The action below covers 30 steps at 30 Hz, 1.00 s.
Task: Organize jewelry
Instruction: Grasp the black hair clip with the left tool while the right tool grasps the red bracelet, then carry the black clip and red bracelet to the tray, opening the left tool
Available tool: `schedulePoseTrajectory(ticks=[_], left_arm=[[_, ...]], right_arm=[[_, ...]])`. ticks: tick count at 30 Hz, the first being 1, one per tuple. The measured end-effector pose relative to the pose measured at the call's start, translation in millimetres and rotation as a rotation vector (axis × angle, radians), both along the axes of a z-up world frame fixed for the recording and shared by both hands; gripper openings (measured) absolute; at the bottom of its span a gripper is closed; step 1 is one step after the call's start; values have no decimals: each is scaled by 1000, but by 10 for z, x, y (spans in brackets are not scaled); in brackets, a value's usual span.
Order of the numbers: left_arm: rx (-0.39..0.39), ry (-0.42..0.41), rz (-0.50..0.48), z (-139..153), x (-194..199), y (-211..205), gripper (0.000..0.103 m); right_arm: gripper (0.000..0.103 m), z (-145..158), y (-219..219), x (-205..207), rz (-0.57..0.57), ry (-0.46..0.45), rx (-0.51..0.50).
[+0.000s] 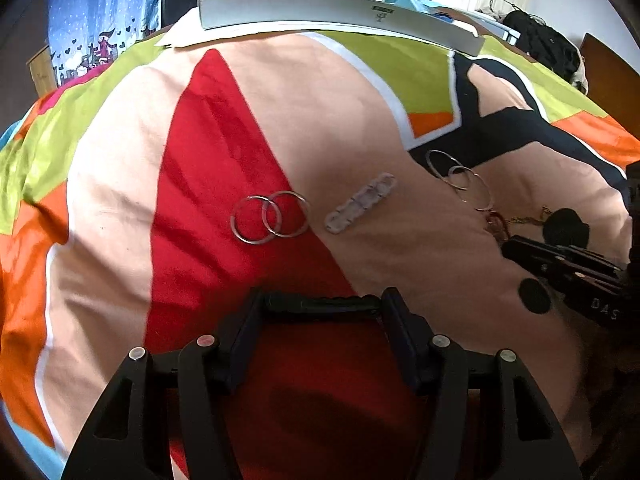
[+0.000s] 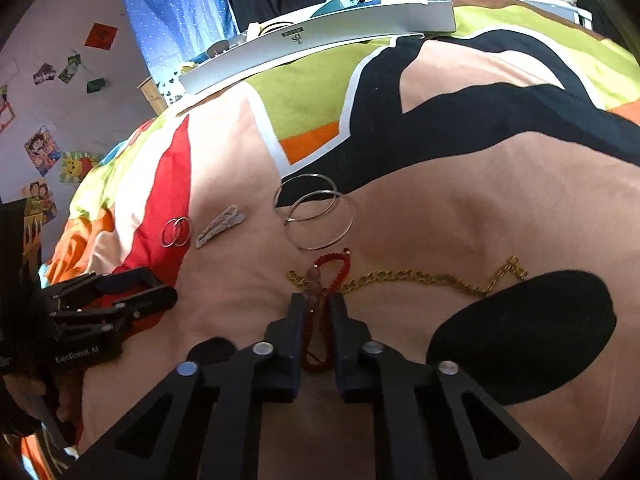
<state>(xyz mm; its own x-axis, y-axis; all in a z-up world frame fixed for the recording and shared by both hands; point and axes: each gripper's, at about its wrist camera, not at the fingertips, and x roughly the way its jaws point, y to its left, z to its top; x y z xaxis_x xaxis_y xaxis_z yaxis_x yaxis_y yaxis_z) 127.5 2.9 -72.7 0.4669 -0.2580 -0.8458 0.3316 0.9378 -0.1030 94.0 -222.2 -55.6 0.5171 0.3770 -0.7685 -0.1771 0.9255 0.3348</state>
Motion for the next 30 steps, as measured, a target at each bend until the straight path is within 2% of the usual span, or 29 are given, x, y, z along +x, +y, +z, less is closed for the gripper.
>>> schedulePoseTrajectory(ticks=[7, 14, 20, 26, 30], left_arm=[[-9, -4, 11, 75, -84, -116, 54], [-28, -64, 42, 302, -77, -146, 54], [-53, -105, 49, 506, -32, -180, 54], [-39, -143, 11, 765, 165, -229, 54], [-44, -182, 8, 1006, 451, -247, 54]], right_arm=[[7, 87, -12, -101, -7, -20, 36], [6, 308, 70, -280, 13, -139, 5], [6, 519, 65, -393, 16, -229, 20], [6, 771, 14, -282, 5, -295, 22], [6, 1022, -59, -28, -4, -347, 35]])
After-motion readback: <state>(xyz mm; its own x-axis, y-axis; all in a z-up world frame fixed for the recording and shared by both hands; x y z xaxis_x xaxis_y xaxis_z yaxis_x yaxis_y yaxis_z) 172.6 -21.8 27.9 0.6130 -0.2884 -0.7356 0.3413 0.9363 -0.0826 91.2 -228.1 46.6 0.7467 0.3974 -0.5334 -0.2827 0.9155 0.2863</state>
